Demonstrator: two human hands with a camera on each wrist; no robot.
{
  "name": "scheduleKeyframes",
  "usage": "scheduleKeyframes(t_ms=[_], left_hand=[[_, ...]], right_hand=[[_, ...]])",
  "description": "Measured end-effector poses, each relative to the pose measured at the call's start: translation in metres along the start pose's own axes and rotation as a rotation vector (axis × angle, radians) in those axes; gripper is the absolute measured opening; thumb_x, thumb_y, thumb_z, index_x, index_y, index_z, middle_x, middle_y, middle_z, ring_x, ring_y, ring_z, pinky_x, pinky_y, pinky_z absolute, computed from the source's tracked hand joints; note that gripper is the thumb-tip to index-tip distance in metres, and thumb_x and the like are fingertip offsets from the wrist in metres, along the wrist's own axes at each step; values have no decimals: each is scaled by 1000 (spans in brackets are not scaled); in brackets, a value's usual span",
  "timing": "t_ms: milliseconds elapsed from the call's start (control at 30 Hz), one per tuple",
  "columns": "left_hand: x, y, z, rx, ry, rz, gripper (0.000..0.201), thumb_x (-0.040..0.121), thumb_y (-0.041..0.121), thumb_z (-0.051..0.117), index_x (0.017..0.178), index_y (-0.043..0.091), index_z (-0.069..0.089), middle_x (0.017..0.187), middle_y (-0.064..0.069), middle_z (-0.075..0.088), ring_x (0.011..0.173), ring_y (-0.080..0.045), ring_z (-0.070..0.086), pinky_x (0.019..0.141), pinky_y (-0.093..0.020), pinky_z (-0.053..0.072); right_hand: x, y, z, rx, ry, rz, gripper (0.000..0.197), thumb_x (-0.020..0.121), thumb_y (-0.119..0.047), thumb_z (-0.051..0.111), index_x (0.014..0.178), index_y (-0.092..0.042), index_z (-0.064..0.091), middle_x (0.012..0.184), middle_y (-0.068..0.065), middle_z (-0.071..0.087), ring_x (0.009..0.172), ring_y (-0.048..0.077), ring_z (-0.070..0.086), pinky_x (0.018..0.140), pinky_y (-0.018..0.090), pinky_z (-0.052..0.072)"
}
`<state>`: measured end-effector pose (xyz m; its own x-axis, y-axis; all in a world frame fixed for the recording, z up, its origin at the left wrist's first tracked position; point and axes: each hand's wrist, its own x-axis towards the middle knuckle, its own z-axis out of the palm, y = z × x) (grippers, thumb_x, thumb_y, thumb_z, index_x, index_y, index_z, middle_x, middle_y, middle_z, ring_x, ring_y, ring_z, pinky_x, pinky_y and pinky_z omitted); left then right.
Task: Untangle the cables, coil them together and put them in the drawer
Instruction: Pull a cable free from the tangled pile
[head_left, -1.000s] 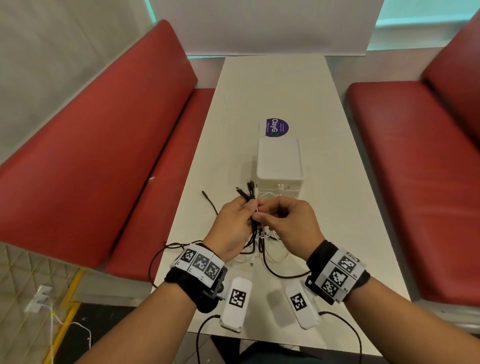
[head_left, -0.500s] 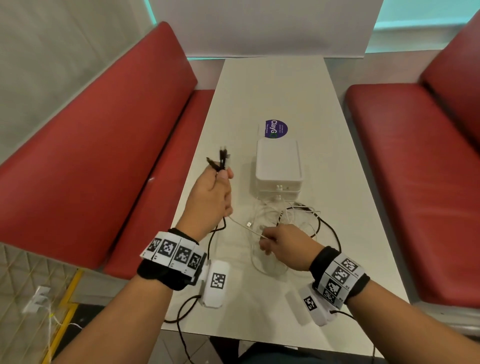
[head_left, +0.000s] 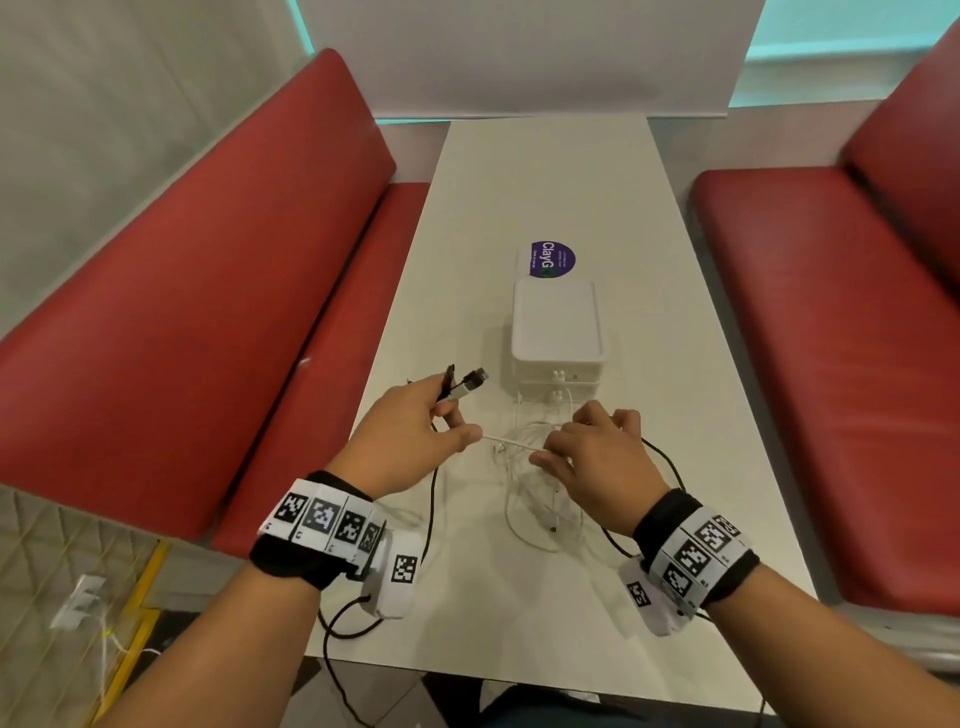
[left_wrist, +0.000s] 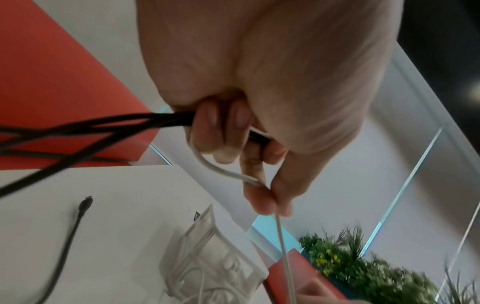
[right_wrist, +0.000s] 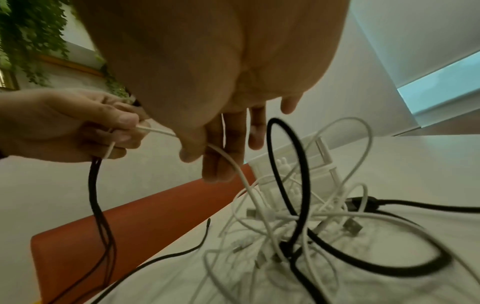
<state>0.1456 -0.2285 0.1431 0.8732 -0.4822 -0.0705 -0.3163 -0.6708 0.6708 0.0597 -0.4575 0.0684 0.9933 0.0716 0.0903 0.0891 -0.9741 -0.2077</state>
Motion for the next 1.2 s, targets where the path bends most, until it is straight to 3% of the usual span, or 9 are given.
scheduleKeyframes(t_ms=[167, 300, 400, 533, 767, 867, 967, 1067, 1200], left_hand=[[-5, -13, 4, -138, 35, -40, 26, 84, 30, 78, 80, 10, 62, 97, 7, 74, 78, -10, 61, 70, -35, 46], [-6, -22, 7, -215, 98, -88, 24, 87, 24, 78, 77, 8, 63, 63, 23, 59, 64, 4, 49, 66, -23, 40], [-7, -27, 12, -204, 121, -99, 26, 88, 26, 76, 82, 5, 62, 74, 12, 65, 58, -1, 41, 65, -25, 36], [-9, -36, 16, -110, 143, -130, 31, 91, 29, 72, 92, 1, 59, 77, 6, 68, 52, -4, 41, 56, -25, 34], [-4, -38, -10, -327, 362, -114, 20, 93, 15, 70, 82, 1, 60, 63, 9, 55, 61, -2, 48, 66, -18, 40], [-2, -57, -14, -293, 291, -167, 20, 91, 14, 70, 80, 2, 58, 68, 6, 61, 58, -5, 47, 63, -27, 41], [-3, -74, -5, -25, 146, -286, 26, 87, 21, 74, 71, 15, 53, 74, 7, 69, 75, -9, 62, 68, -32, 45], [-6, -66, 6, 224, -24, -286, 26, 88, 36, 74, 90, 15, 58, 94, 13, 67, 92, -17, 63, 71, -27, 44], [-8, -31, 19, 348, -18, -43, 36, 97, 48, 59, 110, 15, 58, 106, 2, 59, 104, -16, 53, 85, -31, 45]], right_hand=[[3, -3, -5, -87, -40, 80, 34, 102, -44, 46, 95, -20, 68, 86, -3, 67, 99, 28, 51, 77, 41, 36], [10, -9, -18, 24, -55, 269, 30, 99, -34, 47, 83, -13, 61, 89, 4, 58, 79, 25, 55, 61, 32, 40], [16, -13, -30, 197, -52, 381, 40, 96, -29, 50, 61, -12, 42, 69, 4, 46, 60, 26, 46, 48, 32, 27], [18, -15, -38, 642, 168, 291, 47, 92, -48, 68, 67, -9, 57, 73, 3, 54, 63, 11, 49, 60, 23, 39], [3, 7, -5, 918, -204, 374, 45, 92, -50, 68, 72, -11, 60, 57, 5, 57, 50, 15, 57, 59, 35, 49], [2, 14, 3, 1002, -278, 326, 24, 97, -30, 66, 79, -14, 68, 66, 4, 61, 59, 17, 59, 67, 38, 50], [2, 9, -7, 1261, -109, 329, 20, 100, -3, 57, 95, -9, 75, 81, 1, 70, 64, 16, 55, 65, 26, 52], [5, 3, -10, 1266, 2, 319, 21, 100, -7, 59, 102, -14, 79, 77, -2, 72, 63, 18, 56, 65, 29, 55], [10, -8, -5, 821, -161, 230, 18, 98, -25, 63, 98, -25, 80, 75, -2, 74, 63, 17, 61, 66, 28, 52]])
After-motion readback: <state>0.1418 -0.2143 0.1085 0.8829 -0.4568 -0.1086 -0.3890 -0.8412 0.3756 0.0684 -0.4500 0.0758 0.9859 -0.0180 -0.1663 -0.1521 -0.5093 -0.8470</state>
